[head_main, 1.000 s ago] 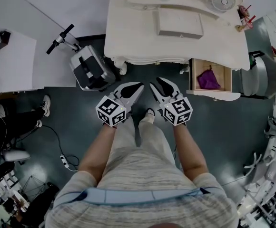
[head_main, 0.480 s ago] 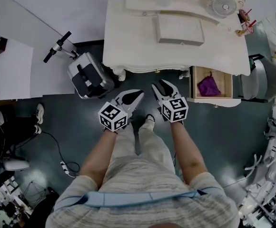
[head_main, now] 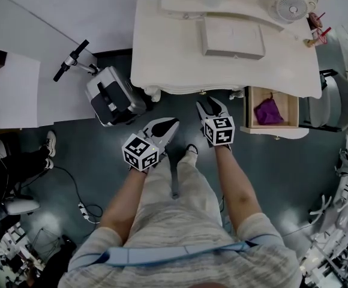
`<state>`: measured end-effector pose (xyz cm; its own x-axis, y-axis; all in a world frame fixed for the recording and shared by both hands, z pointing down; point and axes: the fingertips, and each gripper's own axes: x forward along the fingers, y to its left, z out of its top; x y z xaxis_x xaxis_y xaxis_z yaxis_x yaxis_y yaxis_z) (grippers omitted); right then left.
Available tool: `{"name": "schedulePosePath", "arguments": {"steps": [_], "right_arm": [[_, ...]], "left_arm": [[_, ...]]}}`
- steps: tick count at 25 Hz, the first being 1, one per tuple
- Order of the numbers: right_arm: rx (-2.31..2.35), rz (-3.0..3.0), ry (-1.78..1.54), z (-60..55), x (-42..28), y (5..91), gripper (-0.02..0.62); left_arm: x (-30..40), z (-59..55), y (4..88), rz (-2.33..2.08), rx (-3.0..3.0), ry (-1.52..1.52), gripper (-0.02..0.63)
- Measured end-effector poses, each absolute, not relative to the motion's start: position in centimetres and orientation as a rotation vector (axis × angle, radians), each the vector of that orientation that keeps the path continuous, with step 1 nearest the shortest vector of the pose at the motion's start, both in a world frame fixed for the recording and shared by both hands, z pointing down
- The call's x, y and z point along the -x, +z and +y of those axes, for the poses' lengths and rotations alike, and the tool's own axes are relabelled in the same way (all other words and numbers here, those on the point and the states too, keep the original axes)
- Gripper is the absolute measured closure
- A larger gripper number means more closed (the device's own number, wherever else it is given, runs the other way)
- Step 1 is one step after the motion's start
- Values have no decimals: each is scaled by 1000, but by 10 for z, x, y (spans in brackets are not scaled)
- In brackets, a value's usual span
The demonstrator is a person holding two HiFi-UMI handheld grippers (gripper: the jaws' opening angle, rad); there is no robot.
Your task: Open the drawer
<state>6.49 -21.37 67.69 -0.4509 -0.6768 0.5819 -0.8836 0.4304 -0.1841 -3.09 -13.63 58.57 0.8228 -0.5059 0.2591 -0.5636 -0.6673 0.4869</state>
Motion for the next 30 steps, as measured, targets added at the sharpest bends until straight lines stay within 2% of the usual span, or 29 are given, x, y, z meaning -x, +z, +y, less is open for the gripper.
{"name": "schedulePosePath", "arguments": {"steps": [3, 30], "right_arm": [[-1328, -2214, 687, -222, -68, 696, 431], [-1284, -1950, 709, -255, -78, 763, 439]], "left_arm": [[36, -137, 589, -791, -2429, 135, 586], [47, -137, 593, -796, -2390, 110, 586]]}}
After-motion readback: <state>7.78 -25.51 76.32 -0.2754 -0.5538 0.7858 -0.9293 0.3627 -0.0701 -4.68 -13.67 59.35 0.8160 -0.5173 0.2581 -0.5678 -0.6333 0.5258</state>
